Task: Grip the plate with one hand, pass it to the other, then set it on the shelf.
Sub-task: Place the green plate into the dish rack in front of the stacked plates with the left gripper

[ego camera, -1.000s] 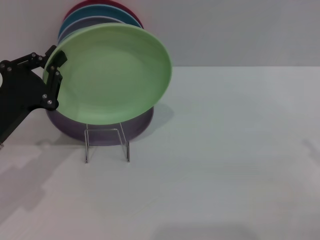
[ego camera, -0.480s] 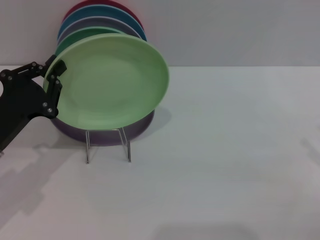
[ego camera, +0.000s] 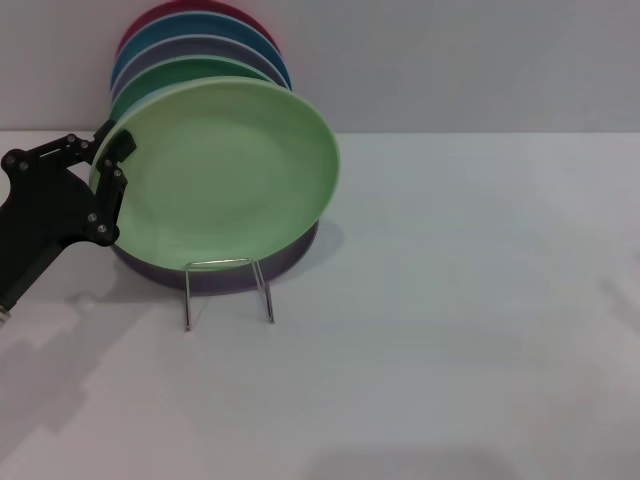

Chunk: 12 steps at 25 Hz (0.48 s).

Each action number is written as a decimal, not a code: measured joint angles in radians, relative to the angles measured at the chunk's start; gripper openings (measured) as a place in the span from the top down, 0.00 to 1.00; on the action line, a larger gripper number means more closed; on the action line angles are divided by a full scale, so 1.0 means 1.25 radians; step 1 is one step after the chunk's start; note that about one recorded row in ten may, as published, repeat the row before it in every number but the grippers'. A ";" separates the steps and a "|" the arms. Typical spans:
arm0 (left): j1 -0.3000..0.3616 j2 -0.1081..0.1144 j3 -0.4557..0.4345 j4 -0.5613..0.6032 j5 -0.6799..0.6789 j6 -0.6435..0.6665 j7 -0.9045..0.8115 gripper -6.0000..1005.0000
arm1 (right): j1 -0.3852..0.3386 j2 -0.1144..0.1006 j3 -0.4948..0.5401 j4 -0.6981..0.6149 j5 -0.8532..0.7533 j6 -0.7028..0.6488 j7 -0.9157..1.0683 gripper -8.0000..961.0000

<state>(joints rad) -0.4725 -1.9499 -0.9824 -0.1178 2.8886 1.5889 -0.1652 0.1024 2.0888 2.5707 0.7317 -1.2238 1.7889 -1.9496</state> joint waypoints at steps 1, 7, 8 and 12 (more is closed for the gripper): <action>-0.001 0.002 0.003 0.000 0.000 0.000 -0.011 0.85 | 0.000 -0.001 0.000 0.001 0.000 0.000 0.000 0.20; -0.008 0.007 0.008 -0.002 0.000 0.001 -0.023 0.84 | 0.000 -0.001 0.000 0.001 0.001 0.000 0.000 0.20; -0.009 0.008 0.010 -0.003 0.000 0.001 -0.023 0.84 | 0.000 -0.001 0.000 0.001 0.001 0.000 0.000 0.20; -0.012 0.013 0.018 -0.008 0.000 0.003 -0.024 0.84 | -0.002 -0.001 0.000 0.002 0.001 0.000 0.000 0.20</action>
<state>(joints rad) -0.4877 -1.9338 -0.9595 -0.1280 2.8885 1.5926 -0.1955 0.0993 2.0880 2.5709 0.7348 -1.2225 1.7886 -1.9497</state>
